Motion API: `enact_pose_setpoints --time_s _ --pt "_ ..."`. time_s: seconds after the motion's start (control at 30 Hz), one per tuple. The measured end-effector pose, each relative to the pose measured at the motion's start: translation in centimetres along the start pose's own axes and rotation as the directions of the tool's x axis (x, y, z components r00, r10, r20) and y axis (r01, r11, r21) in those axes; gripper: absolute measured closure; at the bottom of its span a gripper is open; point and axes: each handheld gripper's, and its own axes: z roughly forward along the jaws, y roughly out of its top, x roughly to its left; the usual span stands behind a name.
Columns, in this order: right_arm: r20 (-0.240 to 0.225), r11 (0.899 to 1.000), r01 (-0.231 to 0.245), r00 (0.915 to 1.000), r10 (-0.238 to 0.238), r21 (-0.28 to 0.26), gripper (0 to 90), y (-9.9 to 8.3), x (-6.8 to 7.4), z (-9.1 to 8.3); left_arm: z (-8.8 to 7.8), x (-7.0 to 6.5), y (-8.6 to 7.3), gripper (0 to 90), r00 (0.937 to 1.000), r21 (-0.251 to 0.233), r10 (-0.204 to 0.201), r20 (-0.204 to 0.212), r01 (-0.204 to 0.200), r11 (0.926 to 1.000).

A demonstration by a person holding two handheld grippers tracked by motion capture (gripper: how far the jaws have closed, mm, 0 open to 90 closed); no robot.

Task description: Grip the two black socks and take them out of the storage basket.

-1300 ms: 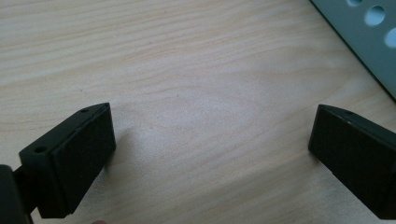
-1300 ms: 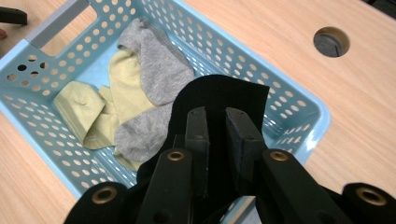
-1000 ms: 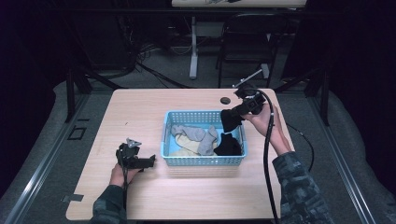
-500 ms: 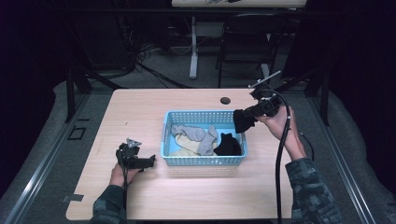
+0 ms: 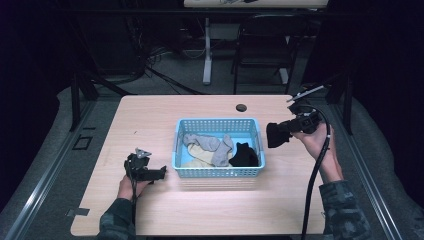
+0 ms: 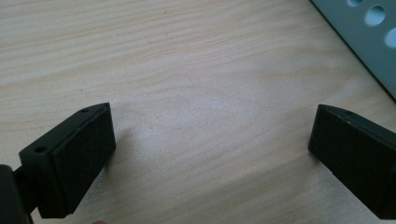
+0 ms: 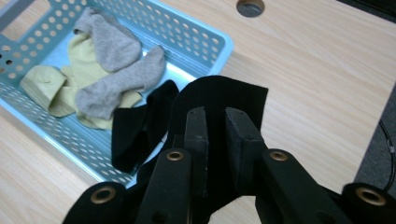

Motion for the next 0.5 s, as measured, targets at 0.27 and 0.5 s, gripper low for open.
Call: enact_pose_setpoints --time_s 0.27,0.5 --pt "0.025 0.998 -0.058 0.9980 0.057 0.005 79.5 -2.7 -1.8 0.2 0.0 0.0 0.0 0.6 1.0000 0.000 0.000 0.000 0.000 1.0000" --pt "0.047 0.995 -0.100 0.9939 0.099 0.025 79.5 -4.5 -2.9 1.4 0.0 0.0 0.0 0.7 1.0000 0.000 -0.001 -0.001 0.001 1.0000"
